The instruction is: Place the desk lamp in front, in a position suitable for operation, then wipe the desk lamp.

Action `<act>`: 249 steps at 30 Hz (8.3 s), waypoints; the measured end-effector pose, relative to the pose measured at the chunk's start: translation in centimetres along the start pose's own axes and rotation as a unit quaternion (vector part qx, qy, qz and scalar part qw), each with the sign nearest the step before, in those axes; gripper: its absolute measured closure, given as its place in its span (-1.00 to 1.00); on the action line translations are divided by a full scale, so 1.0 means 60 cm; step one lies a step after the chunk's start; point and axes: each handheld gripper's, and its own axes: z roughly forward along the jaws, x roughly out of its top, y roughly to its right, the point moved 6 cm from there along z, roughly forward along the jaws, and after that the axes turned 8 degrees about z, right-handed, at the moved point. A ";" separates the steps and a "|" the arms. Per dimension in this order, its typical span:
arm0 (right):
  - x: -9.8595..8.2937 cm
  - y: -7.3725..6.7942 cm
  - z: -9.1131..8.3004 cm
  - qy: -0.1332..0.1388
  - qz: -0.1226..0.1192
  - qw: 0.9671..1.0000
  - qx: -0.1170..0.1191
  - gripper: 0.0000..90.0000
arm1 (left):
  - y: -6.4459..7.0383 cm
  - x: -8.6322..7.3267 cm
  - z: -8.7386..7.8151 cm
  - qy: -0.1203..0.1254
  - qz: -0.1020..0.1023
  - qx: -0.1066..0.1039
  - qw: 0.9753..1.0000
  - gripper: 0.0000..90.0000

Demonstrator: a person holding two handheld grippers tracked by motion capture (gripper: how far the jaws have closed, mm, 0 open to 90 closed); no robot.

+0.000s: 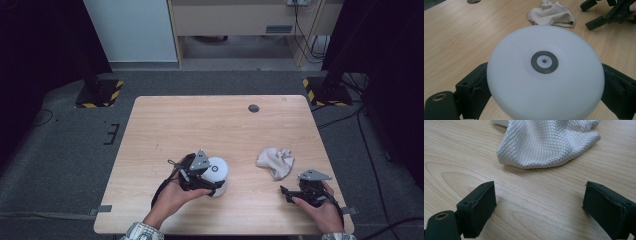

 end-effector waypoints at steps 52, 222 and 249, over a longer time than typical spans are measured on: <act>0.000 -0.004 0.001 -0.001 -0.003 1.000 0.004 -0.75 | 0.024 -0.010 0.018 0.021 0.000 -0.029 0.999 -0.99; 0.210 -0.348 -0.075 -0.022 -0.220 0.949 0.226 0.75 | 0.044 -0.056 0.012 0.065 0.006 0.005 0.998 -0.77; 0.238 -0.345 -0.035 -0.030 -0.216 0.953 0.211 0.75 | 0.041 -0.058 0.011 0.057 0.014 0.019 0.998 -0.77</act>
